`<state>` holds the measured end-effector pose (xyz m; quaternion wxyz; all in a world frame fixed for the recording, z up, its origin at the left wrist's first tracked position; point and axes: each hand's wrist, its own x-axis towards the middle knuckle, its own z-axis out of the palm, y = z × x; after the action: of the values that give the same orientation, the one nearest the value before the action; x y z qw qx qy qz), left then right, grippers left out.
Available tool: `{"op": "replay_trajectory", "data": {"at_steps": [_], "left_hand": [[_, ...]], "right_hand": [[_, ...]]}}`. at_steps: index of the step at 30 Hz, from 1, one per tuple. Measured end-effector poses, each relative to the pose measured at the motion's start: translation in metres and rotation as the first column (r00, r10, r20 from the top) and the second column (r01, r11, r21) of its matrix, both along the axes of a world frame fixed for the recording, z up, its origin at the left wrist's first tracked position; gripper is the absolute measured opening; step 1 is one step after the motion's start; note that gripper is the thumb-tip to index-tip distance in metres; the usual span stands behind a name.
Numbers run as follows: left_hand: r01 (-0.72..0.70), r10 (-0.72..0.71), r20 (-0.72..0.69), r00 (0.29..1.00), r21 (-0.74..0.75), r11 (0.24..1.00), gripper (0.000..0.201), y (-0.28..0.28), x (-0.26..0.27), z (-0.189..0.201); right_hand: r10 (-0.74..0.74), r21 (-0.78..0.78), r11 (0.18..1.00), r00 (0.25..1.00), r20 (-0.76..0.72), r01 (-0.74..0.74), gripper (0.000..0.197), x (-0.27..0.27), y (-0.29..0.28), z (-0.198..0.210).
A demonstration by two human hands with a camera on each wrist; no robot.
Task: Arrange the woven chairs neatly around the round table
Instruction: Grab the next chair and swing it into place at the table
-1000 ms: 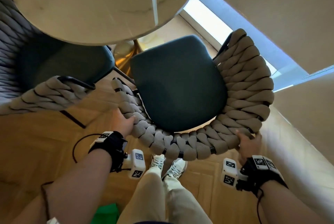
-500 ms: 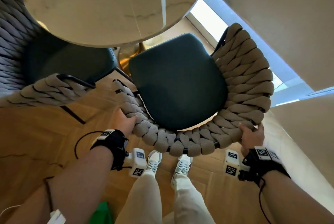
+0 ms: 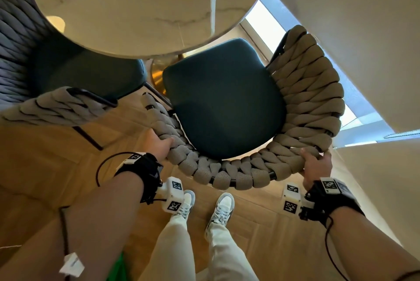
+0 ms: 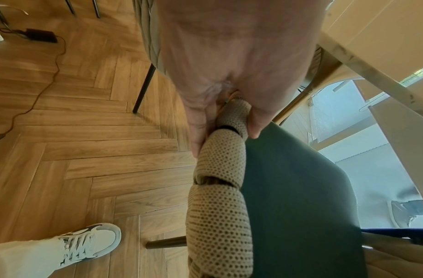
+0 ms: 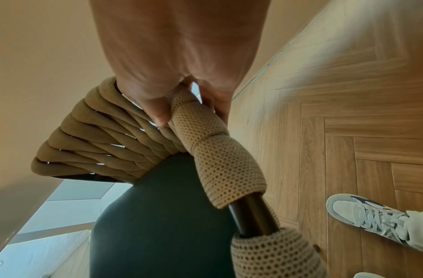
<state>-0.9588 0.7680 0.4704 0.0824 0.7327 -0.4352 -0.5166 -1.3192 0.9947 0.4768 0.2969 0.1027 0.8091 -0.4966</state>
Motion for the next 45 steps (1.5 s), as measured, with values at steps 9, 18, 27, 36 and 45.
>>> {"op": "replay_trajectory", "data": {"at_steps": [9,18,27,36,45], "left_hand": [[-0.073,0.073,-0.025,0.997,0.016,0.997,0.075,0.008,-0.016,0.028],[-0.018,0.018,0.082,0.996,-0.001,1.000,0.073,0.002,0.014,-0.013],[0.026,-0.026,0.061,0.998,0.001,1.000,0.068,0.004,0.015,-0.001],[0.035,-0.035,0.037,0.999,-0.003,0.999,0.071,0.003,0.022,-0.008],[0.132,-0.132,0.001,0.991,0.005,0.991,0.010,0.046,0.036,0.051]], "right_hand": [[0.004,0.027,1.000,1.000,-0.010,-0.003,0.077,-0.003,-0.003,0.000],[0.013,0.102,0.995,0.999,-0.051,-0.007,0.082,0.014,0.005,-0.001],[0.013,0.131,0.991,0.996,-0.088,-0.001,0.082,0.020,0.009,-0.004],[0.042,0.137,0.990,0.997,-0.067,-0.032,0.083,0.023,0.010,0.002],[0.285,0.296,0.941,0.854,-0.436,-0.164,0.042,0.068,0.003,0.078]]}}
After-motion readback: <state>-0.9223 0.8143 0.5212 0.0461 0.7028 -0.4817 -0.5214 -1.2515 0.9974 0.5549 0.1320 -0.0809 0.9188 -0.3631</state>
